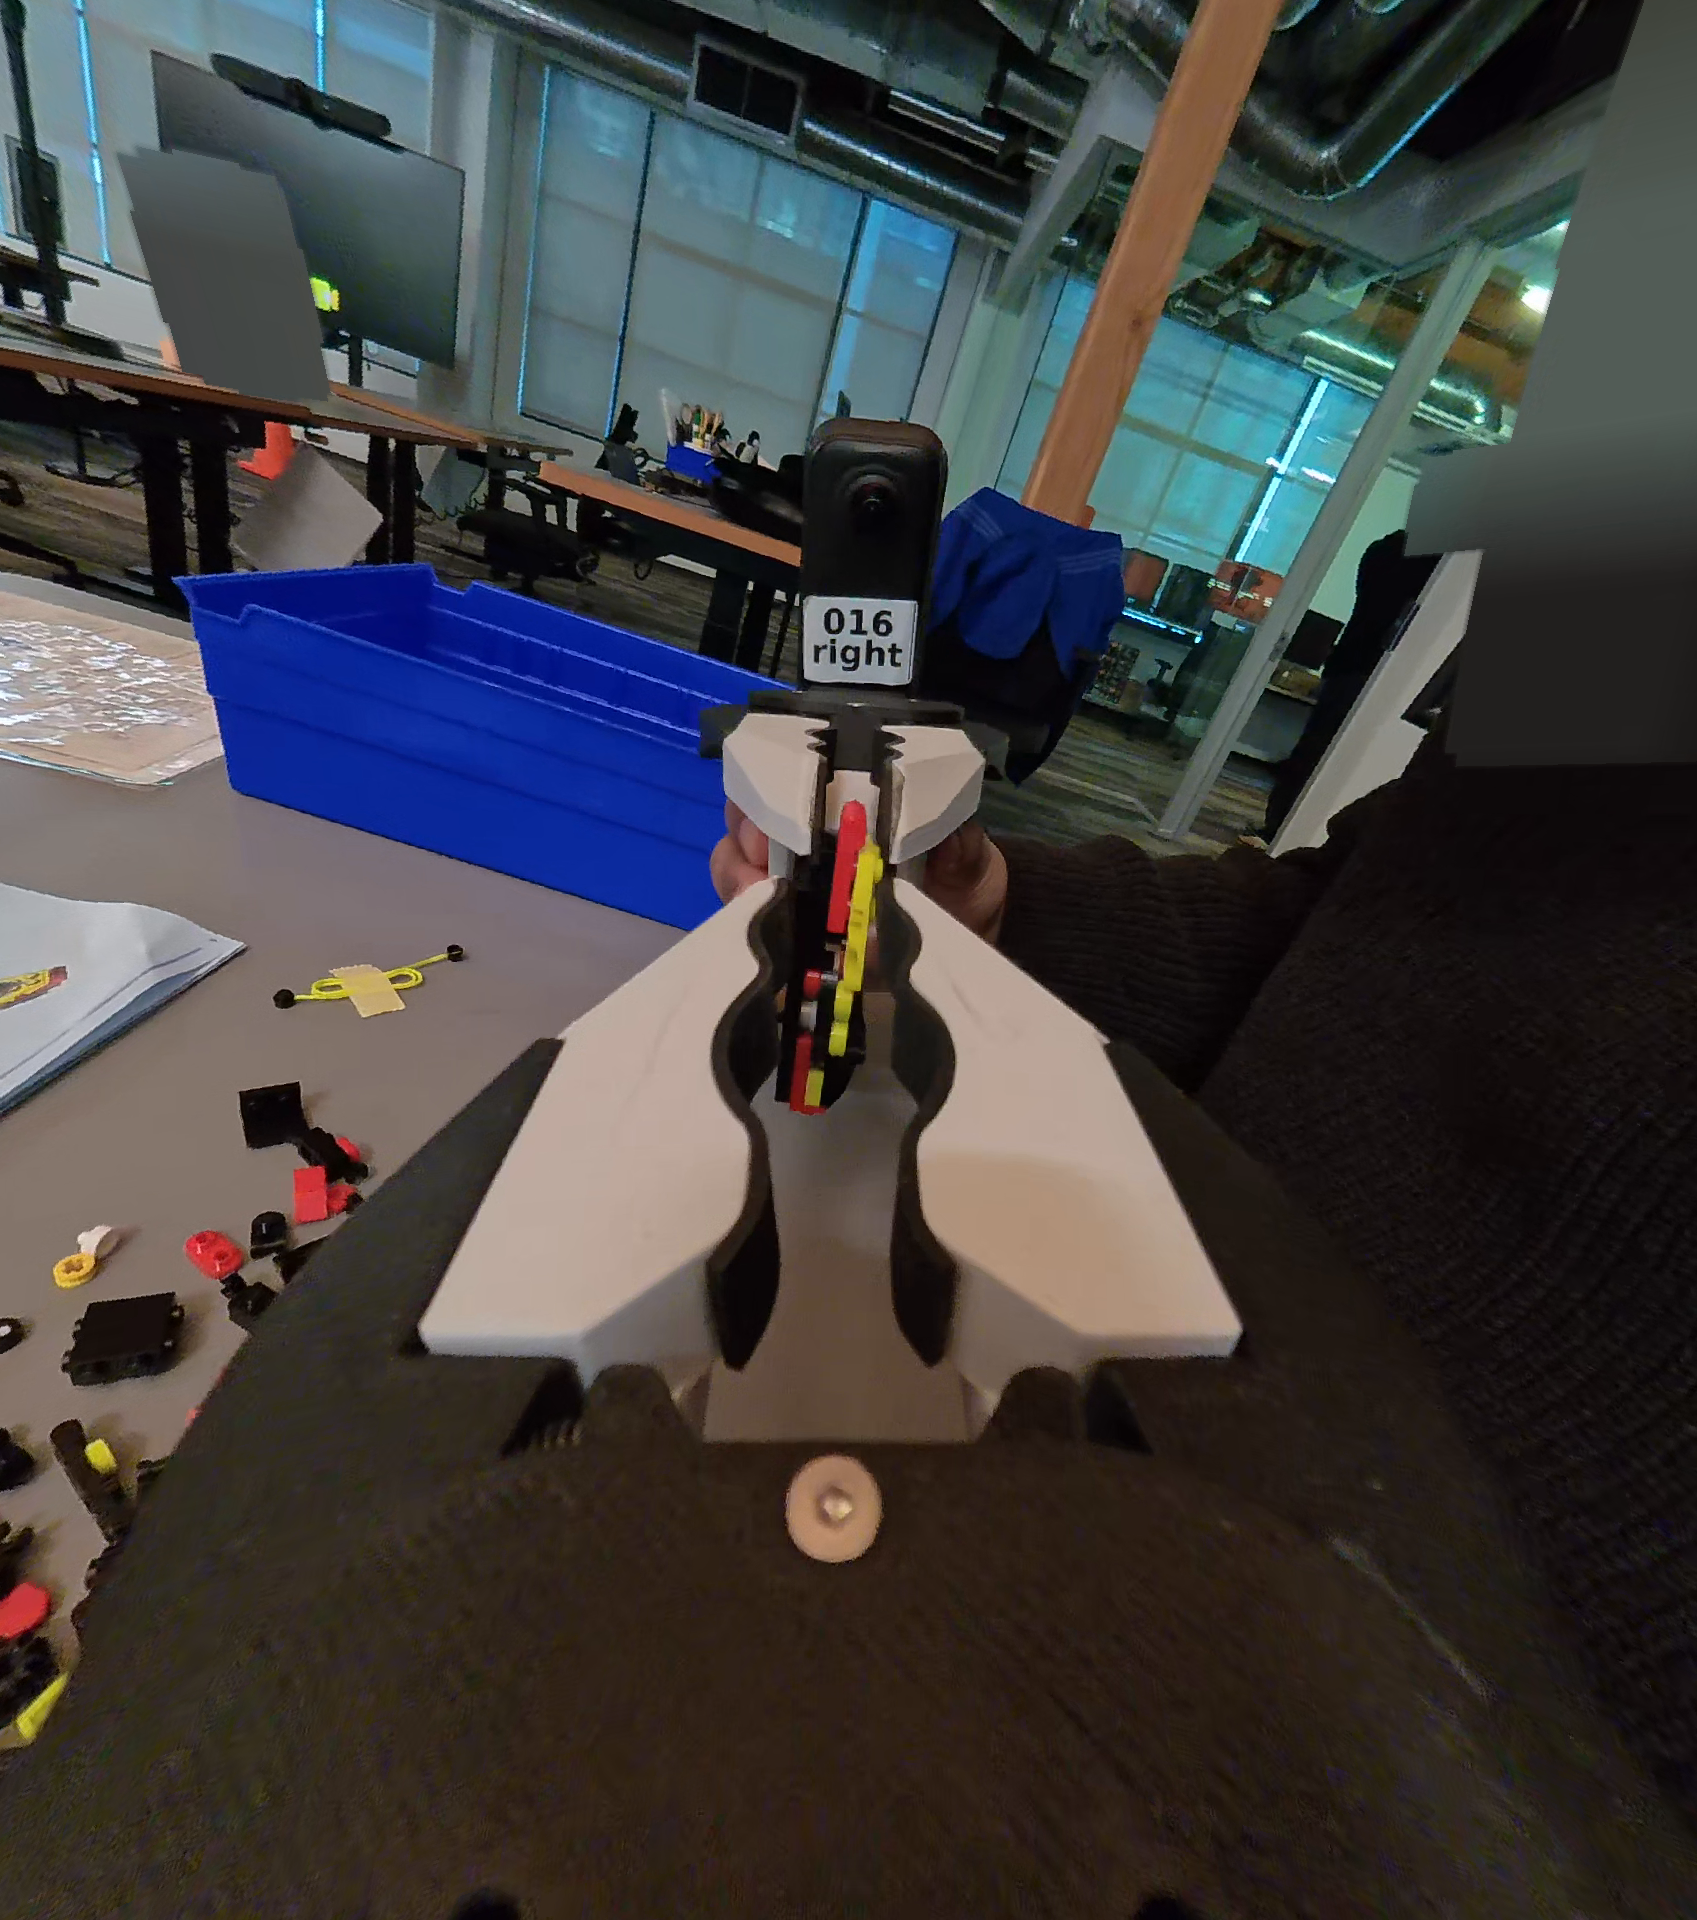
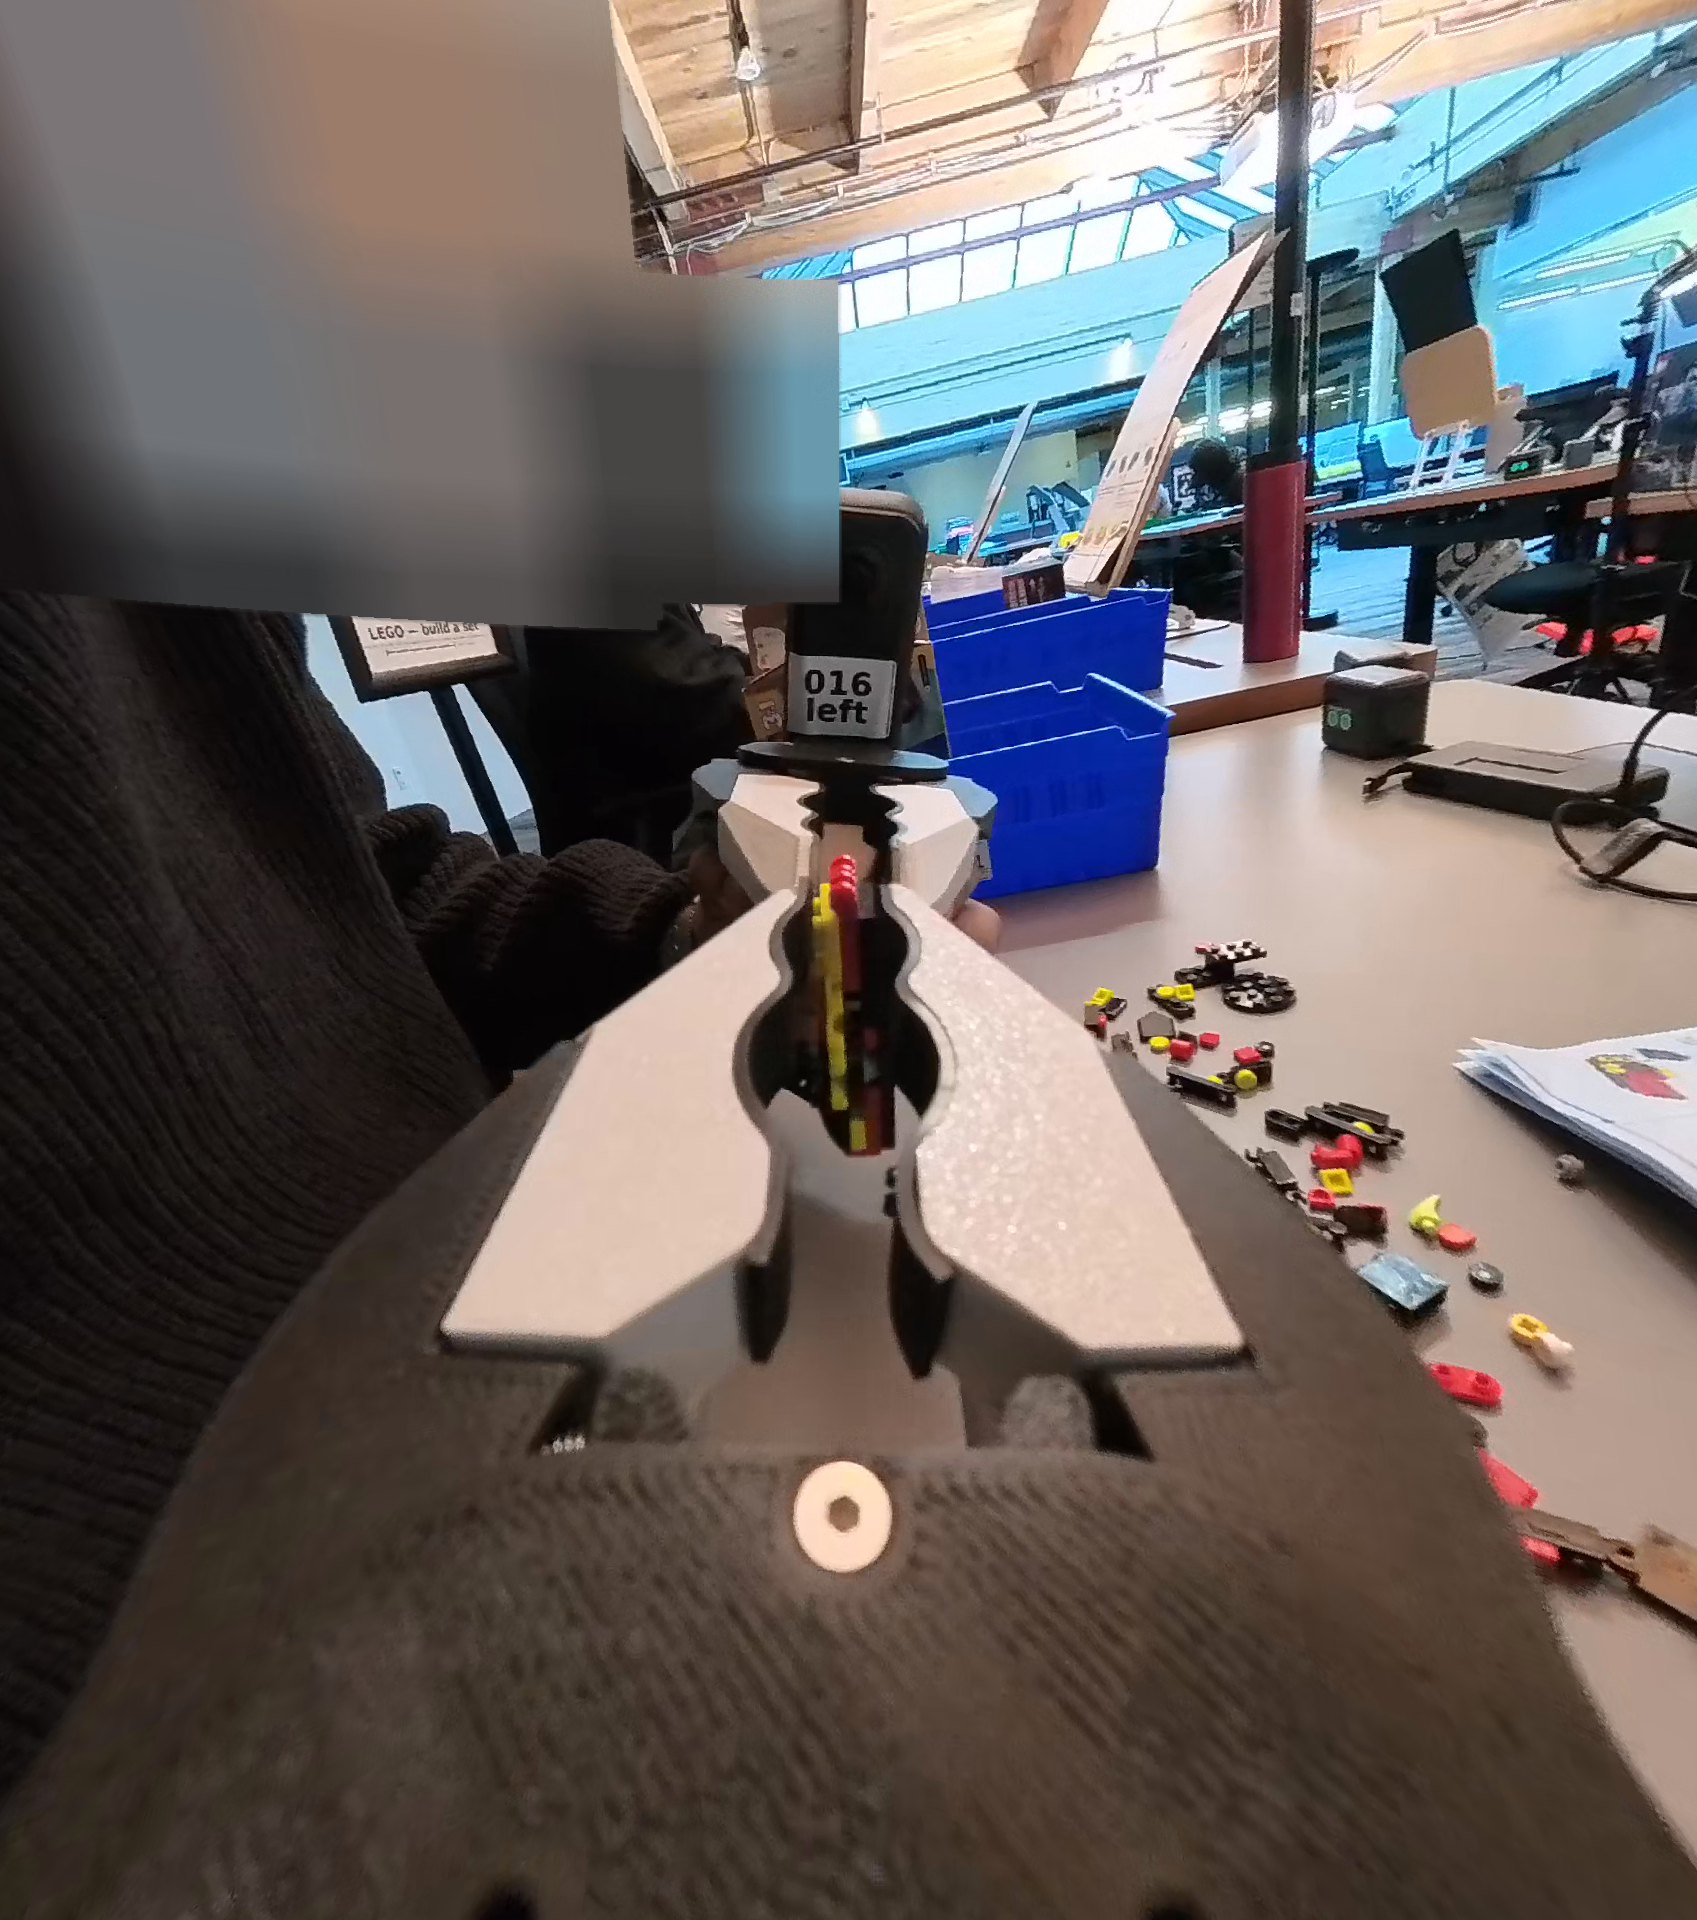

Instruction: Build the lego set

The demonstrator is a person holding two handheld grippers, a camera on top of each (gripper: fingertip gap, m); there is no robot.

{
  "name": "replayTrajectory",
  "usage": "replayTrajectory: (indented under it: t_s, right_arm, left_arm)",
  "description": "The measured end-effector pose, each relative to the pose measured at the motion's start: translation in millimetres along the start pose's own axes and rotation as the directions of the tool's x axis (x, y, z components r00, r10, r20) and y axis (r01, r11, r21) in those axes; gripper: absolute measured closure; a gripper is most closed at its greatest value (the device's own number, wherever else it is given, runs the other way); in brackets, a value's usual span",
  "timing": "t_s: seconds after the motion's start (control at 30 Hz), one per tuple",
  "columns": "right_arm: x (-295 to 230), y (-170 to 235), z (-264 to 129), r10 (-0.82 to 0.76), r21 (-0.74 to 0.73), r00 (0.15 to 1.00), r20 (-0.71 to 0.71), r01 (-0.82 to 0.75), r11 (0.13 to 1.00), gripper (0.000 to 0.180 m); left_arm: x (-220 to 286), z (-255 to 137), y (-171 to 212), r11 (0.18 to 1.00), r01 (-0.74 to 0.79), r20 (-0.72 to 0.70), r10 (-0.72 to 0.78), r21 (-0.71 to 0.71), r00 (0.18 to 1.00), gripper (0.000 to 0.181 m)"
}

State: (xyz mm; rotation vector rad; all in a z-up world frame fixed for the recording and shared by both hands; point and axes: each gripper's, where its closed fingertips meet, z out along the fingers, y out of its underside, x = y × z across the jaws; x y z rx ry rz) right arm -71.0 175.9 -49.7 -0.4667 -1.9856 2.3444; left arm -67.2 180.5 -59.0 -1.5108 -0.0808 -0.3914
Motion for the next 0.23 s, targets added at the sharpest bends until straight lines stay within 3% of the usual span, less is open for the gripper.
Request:
replayTrajectory:
  t_s: [0.23]
  right_arm:
    - [1.6, -0.4, 0.5, -0.019, 0.011, 1.000, -0.013, 0.019, 1.000, 0.170]
  left_arm:
    - [-1.5, -1.0, -1.5, 1.000, 0.002, 0.000, -0.002, 0.002, 1.000, 0.170]
